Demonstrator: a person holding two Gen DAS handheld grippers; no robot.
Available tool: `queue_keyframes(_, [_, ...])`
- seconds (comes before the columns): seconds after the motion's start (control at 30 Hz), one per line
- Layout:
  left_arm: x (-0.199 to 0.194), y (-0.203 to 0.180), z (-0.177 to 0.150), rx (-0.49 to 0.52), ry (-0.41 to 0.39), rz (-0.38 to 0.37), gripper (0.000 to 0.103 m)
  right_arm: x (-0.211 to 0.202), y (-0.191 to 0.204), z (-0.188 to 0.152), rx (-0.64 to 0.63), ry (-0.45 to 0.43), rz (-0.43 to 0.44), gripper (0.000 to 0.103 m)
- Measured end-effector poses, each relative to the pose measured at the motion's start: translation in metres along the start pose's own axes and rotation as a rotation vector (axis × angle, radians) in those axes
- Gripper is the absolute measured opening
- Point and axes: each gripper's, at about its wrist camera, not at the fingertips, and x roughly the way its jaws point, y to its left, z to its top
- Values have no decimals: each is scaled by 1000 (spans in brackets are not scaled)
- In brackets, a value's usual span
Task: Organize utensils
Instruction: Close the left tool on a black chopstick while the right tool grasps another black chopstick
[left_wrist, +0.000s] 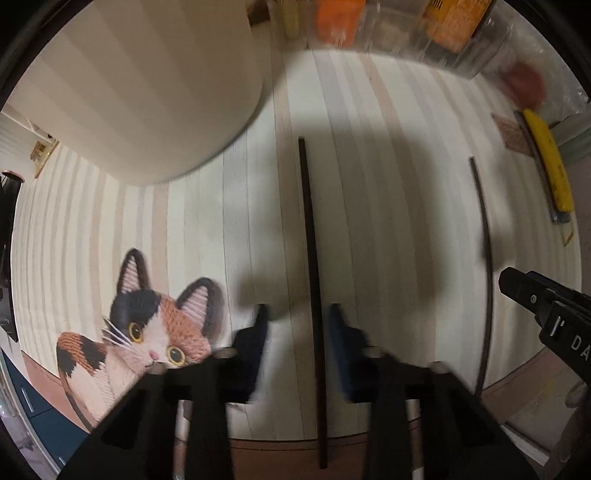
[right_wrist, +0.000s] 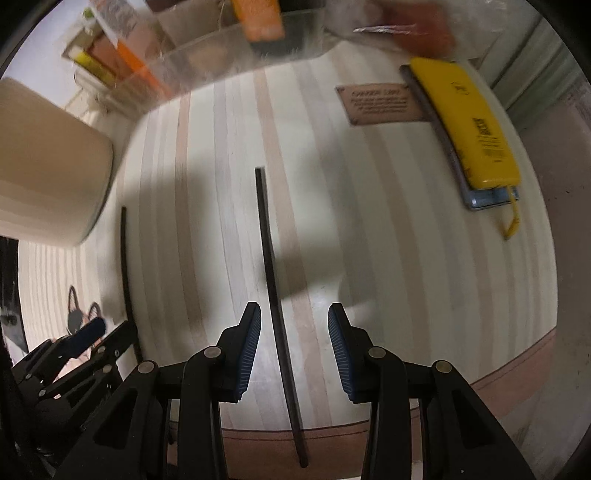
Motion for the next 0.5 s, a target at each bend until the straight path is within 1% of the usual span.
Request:
queue_keyframes(0.07, [0,2,-3,-9,-14,8,5,6,1,0,-13,16,-10,40])
queue_keyframes(0.2, [0,14,-10,-17,-24,29,4,16,6,-8,-38,54,-43,40])
queue_keyframes(0.23, [0,19,-12,-22,-26,32,4,19,9,-12,-44,63,-59,36])
queue_keyframes(0.27, [0,23,-15,-27,-28,34,4,18,11,-14,-57,50,-72,29])
queue_keyframes(0.3, [-1,29,-18,-32,-29,35,4,18,15,-17,-70,44,-98,18])
queue_keyframes(0.33, [-2,37,-22,-42,-26,33,4,18,17,-18,-65,41,-93,6])
queue_keyframes(0.4, [-3,48,-27,-56,-26,32,4,18,21,-24,-51,49,-79,6])
queue_keyframes(0.5, [-9,69,-38,-77,-27,35,4,17,41,-34,-69,62,-26,6])
